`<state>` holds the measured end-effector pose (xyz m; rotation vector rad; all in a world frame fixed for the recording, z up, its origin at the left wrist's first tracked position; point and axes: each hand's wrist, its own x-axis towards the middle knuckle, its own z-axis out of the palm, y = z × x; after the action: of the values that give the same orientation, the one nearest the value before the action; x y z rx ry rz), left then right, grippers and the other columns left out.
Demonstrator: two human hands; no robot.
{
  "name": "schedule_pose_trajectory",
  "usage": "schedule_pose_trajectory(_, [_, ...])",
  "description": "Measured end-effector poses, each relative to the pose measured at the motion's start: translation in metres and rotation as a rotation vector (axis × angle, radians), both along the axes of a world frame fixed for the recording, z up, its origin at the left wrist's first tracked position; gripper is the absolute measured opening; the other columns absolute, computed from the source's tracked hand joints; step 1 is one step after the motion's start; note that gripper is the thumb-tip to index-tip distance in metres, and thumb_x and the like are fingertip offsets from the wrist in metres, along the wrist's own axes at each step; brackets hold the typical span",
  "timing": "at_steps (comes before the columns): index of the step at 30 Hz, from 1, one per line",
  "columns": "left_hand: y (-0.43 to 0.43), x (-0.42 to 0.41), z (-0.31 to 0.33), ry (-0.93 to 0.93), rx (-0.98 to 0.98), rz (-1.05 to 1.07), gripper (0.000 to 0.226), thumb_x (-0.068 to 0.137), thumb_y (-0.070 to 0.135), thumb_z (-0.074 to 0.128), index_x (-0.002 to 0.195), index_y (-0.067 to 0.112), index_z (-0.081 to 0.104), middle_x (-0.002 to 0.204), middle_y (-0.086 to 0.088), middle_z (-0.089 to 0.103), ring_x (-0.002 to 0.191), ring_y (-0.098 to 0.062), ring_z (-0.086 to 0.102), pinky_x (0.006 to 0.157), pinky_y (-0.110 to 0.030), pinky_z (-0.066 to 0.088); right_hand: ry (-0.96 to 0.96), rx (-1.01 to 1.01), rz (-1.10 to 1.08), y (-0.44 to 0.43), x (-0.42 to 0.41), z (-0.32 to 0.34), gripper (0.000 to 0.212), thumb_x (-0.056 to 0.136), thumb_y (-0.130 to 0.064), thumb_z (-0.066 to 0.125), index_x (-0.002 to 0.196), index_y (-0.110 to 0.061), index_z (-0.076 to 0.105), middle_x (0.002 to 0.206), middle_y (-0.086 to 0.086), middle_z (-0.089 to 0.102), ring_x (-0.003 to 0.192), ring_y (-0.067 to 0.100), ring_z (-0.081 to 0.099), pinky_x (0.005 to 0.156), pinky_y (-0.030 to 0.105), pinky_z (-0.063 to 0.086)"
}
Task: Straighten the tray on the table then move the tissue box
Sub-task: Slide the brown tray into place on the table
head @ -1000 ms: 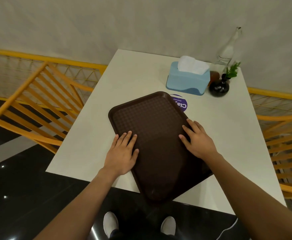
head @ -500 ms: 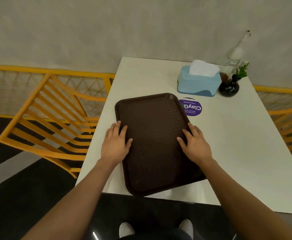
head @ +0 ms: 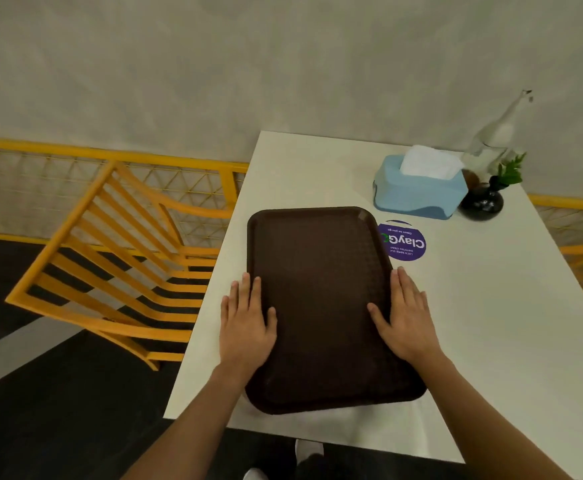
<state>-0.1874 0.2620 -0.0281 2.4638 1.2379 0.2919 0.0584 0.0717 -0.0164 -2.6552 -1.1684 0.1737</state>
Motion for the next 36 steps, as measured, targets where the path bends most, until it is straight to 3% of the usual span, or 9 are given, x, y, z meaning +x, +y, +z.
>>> schedule_pose_trajectory(12, [0.083,0.014,0.009,0.034,0.086,0.048,0.054,0.104,0.027,0.039,0.156,0.015,0.036,0.153,-0.008,0.051,0.151,-0.026,0.033,0.127,-0.048,0.016,0.104,0.019,-0.117,0.057,-0.006,-0.002,0.085,0.1,-0.062,0.04,0.163,-0.014,0.008,0.169,0.007,0.015,0.156,0.029,0.007,0.122,0.054,0.006])
schedule_pose_trajectory(16, [0.102,-0.001,0.013,0.017,0.054,0.027,0.055,0.103,0.025,0.041,0.157,0.017,0.035,0.154,-0.008,0.051,0.151,-0.026,0.032,0.127,-0.048,0.016,0.071,-0.002,-0.086,0.057,-0.019,-0.004,0.087,0.098,-0.07,0.03,0.163,-0.019,0.003,0.17,0.004,0.012,0.156,0.028,0.003,0.122,0.054,0.002])
schedule_pose_trajectory(23, [0.091,-0.027,0.007,-0.043,-0.025,-0.029,0.06,0.101,0.023,0.043,0.159,0.015,0.029,0.157,-0.01,0.047,0.151,-0.029,0.032,0.126,-0.05,0.021,0.097,-0.002,-0.119,0.037,-0.045,-0.004,0.088,0.097,-0.071,0.031,0.163,-0.022,0.001,0.169,0.004,0.017,0.156,0.029,0.005,0.122,0.055,0.001])
schedule_pose_trajectory(36, [0.081,-0.028,0.007,-0.083,-0.029,-0.091,0.059,0.103,0.023,0.043,0.159,0.014,0.027,0.16,-0.009,0.041,0.154,-0.026,0.027,0.126,-0.048,0.022,0.134,0.029,-0.128,0.019,-0.052,0.001,0.09,0.095,-0.072,0.037,0.163,-0.021,0.006,0.167,0.006,0.025,0.154,0.032,0.012,0.123,0.051,0.014])
